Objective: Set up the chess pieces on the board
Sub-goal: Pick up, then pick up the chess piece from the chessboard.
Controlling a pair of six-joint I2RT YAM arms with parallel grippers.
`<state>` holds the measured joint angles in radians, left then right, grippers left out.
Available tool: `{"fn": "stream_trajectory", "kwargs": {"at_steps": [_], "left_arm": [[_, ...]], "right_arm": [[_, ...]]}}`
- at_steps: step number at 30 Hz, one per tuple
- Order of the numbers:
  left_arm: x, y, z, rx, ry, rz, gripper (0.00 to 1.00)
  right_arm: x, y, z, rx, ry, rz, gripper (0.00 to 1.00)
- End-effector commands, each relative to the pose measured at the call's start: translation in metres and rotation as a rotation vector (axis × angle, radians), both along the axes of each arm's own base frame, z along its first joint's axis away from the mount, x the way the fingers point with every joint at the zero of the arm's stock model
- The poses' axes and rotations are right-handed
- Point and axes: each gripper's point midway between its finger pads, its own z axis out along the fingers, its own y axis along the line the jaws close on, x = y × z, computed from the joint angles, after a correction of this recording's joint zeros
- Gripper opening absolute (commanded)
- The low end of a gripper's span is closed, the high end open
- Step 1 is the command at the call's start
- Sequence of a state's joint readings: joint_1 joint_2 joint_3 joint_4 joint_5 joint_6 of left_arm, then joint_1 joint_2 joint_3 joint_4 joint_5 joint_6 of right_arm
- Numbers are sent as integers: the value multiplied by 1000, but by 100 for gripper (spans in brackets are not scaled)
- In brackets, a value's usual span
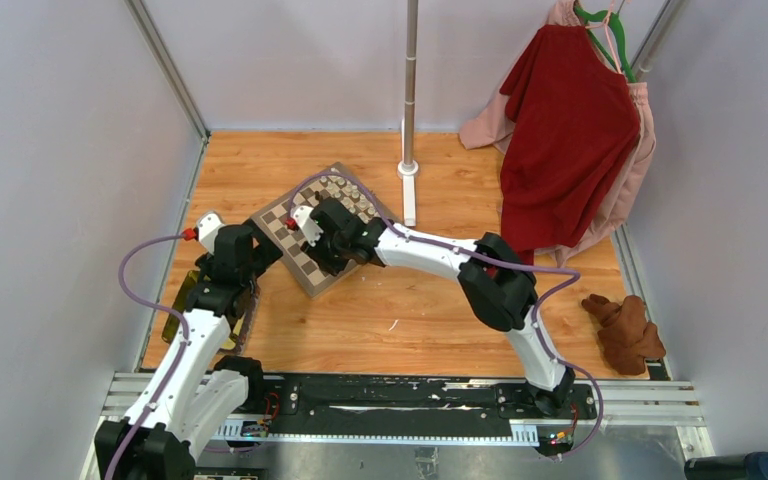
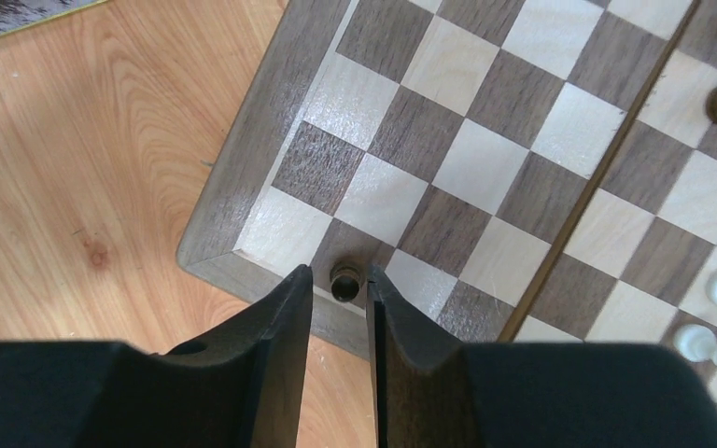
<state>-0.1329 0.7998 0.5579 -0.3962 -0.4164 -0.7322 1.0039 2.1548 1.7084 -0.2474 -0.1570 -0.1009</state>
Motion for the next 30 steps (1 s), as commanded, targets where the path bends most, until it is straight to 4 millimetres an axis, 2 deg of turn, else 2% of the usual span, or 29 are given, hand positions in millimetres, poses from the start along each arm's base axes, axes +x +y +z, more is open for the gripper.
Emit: {"fn": "stream_trajectory", "kwargs": {"at_steps": [1,3,7,12,15,23,26,30], "left_arm": [[14,2,22,-9,-52,24,100],[25,-2,27,-10,-58,7,100],[52,-14,27,-27,-64,-44,99],[87,-31,26,-11,-69,-99,97],[107,-42,22,34,-45,-137,97],[161,-60,28,141,-57,-216,97],[185,-68,21,151,-77,-242,95],[210,-82,-1,144,-31,-298,91]], "right_arm": [[2,-2,79,93,-81,-22,33],[10,-13,98,114,-103,-52,34],[30,-47,122,143,-123,-129,35],[57,-88,123,168,-105,-230,36],[70,-106,121,200,-91,-275,36],[84,-123,115,219,-104,-305,36],[90,-127,114,219,-143,-317,36],[95,-133,104,193,-144,-333,35]]}}
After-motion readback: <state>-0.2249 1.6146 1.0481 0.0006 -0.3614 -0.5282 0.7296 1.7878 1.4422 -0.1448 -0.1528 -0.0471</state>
